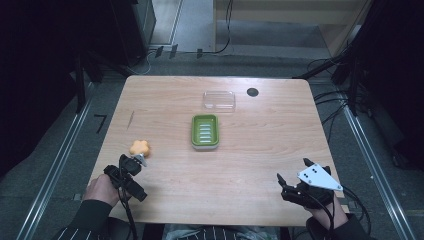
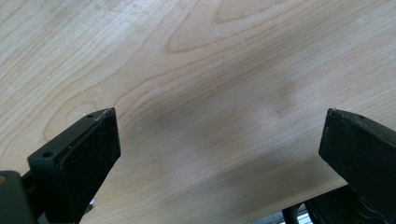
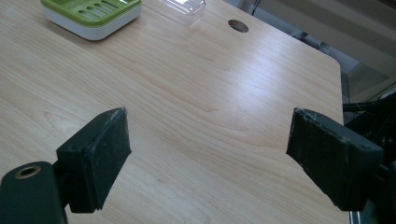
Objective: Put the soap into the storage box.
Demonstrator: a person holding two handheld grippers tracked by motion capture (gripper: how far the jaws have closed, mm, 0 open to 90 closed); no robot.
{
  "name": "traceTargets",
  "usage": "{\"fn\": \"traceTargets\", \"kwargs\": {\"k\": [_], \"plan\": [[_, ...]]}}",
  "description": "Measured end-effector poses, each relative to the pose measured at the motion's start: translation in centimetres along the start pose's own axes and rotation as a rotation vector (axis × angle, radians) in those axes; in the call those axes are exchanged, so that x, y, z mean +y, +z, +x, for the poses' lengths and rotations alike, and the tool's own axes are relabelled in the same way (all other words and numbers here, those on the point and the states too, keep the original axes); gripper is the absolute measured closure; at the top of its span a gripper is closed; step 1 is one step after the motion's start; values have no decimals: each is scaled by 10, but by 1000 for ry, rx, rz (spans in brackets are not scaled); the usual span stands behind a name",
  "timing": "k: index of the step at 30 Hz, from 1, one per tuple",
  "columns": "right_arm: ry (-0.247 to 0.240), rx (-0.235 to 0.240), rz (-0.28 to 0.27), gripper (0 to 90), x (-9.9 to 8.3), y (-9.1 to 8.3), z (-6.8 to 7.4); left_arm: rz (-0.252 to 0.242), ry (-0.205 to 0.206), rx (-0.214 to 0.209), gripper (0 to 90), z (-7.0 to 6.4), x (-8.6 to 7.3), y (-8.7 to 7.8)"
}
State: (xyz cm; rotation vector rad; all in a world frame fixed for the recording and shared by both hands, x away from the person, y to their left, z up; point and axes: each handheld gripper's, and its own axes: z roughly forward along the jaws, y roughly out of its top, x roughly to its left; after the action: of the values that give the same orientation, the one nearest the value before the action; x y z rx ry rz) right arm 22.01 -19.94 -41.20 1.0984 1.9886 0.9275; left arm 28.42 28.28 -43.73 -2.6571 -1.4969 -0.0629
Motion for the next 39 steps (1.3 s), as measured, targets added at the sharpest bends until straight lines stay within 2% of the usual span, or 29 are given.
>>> {"fn": "traceTargets", "kwargs": {"k": [4, 15, 23, 25, 39], "plan": [[0, 0, 1, 137, 0, 0, 0, -11, 2, -6, 0, 0, 1, 0], [2, 4, -4, 137, -1, 0, -1, -46, -24, -13, 0, 5, 6, 1], [-3, 8, 3, 137, 1, 2, 1, -64, -45, -2, 0, 14, 4, -2], [-5, 7, 3, 137, 1, 2, 1, -83, -53, -8, 0, 17, 5, -4], [-6, 7, 5, 137, 1, 2, 1, -148, -60, 1, 0, 27, 25, -20]]}}
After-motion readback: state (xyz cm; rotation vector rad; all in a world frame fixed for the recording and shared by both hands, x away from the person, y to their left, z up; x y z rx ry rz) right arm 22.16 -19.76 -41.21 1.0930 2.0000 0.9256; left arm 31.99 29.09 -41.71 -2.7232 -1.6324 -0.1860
